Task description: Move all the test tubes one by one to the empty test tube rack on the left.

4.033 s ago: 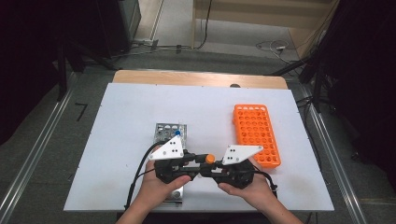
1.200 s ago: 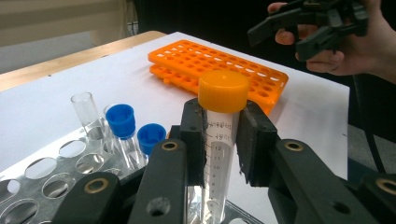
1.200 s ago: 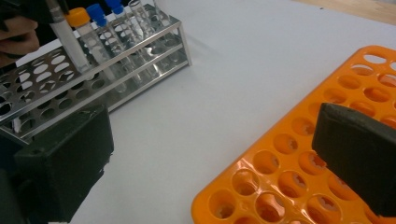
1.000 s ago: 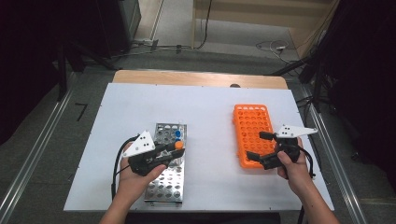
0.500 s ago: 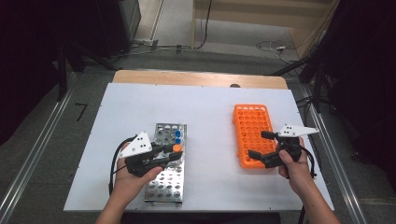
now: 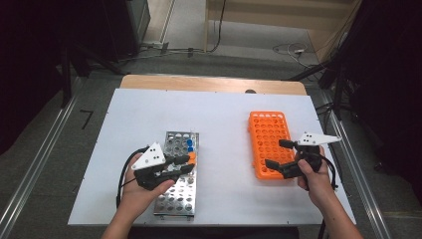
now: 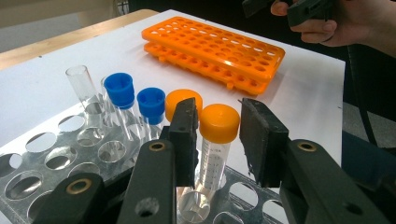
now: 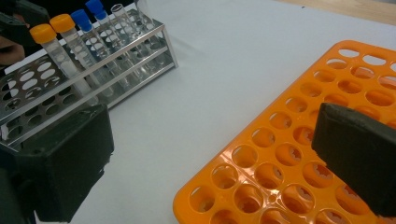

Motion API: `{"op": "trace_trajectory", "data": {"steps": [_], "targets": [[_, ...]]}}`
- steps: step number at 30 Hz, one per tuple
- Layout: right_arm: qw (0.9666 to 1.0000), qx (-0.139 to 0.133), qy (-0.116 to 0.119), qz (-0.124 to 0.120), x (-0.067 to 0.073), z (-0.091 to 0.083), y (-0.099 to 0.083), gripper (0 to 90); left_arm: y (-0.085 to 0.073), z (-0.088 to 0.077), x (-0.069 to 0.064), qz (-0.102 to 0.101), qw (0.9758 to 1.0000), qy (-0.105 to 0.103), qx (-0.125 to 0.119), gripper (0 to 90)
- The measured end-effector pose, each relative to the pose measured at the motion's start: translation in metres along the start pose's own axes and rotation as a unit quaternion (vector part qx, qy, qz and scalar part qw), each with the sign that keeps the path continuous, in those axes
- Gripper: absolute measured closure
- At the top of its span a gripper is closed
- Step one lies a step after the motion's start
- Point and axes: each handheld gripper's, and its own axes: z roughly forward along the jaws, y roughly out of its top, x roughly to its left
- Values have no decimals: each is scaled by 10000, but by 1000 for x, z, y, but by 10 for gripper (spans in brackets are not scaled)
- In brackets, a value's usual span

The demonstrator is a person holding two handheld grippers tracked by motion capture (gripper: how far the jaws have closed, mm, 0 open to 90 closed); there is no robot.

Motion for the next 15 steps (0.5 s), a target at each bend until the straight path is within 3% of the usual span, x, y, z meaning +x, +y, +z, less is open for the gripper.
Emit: {"op": "trace_trajectory", "data": {"steps": [4,8,15], "targets": [[10000,-56,5,-25,1,0,0,0,0,-2,1,-8,10000,3,-26,660],[9999,-122,18,-50,1,-2,0,0,0,-4,2,-71,9999,4,-95,558],[9998,-166,-9,-61,-1,-3,-1,0,0,-9,6,-178,9995,148,-207,258]]}}
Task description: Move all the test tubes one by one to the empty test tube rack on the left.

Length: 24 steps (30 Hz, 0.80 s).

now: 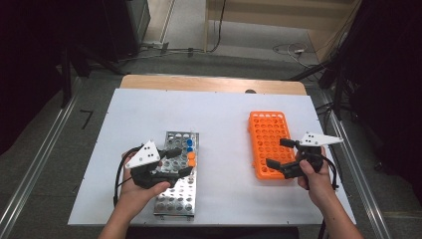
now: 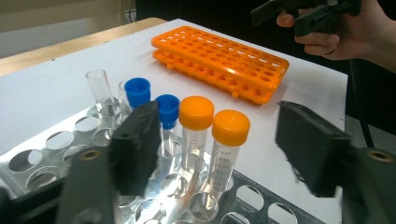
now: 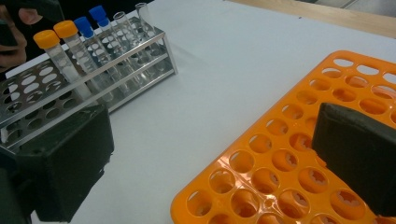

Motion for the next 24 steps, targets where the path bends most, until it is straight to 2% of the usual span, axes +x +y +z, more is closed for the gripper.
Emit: {"op": "trace_trajectory", "data": {"steps": [5,6,10,14,20,24], "targets": [[10000,-28,-44,-9,-2,-2,-1,0,-2,-3,7,-164,9997,194,62,26],[10000,-33,-58,9,-2,-3,-1,0,-3,-5,9,-173,9996,222,47,7],[9999,-75,-85,13,-4,-7,-5,0,-7,-15,19,-307,9991,253,-133,0],[9999,-67,-139,40,-7,-13,-13,0,-11,-26,26,-367,9981,428,-252,0],[9995,-121,-285,58,-12,-19,-18,0,-25,-41,31,-416,9965,674,-253,0],[9993,-119,-341,64,-13,-22,-24,0,-31,-52,35,-465,9952,783,-368,0]]}}
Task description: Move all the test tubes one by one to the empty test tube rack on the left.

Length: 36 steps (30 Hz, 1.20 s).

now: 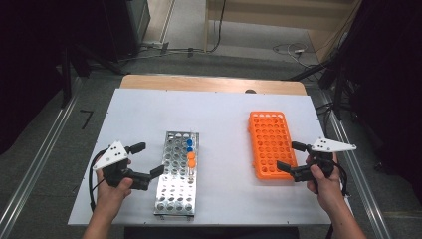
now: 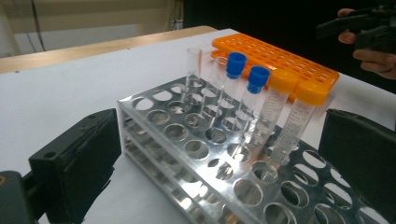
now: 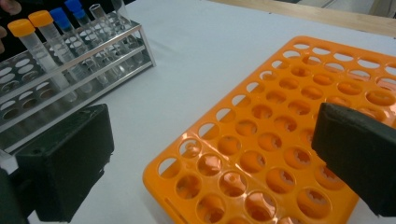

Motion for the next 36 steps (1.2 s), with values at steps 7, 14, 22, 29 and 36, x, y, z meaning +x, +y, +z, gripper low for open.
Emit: {"op": "trace_trajectory", "data": {"steps": [7,14,22,29,36], "targets": [[9999,-68,-87,87,-5,-14,-16,0,-12,-21,2,28,9998,195,68,0],[9993,-19,-228,294,-9,-28,-36,0,-20,-39,11,-174,9992,329,-157,0],[9984,-90,-398,393,-23,-37,-49,0,-24,-33,15,-240,9992,318,-96,0],[9988,-33,-379,321,-24,-35,-50,0,-25,-29,17,-241,9992,302,-77,0],[9989,21,-357,299,-23,-31,-49,0,-26,-24,14,-235,9993,286,18,0]]}}
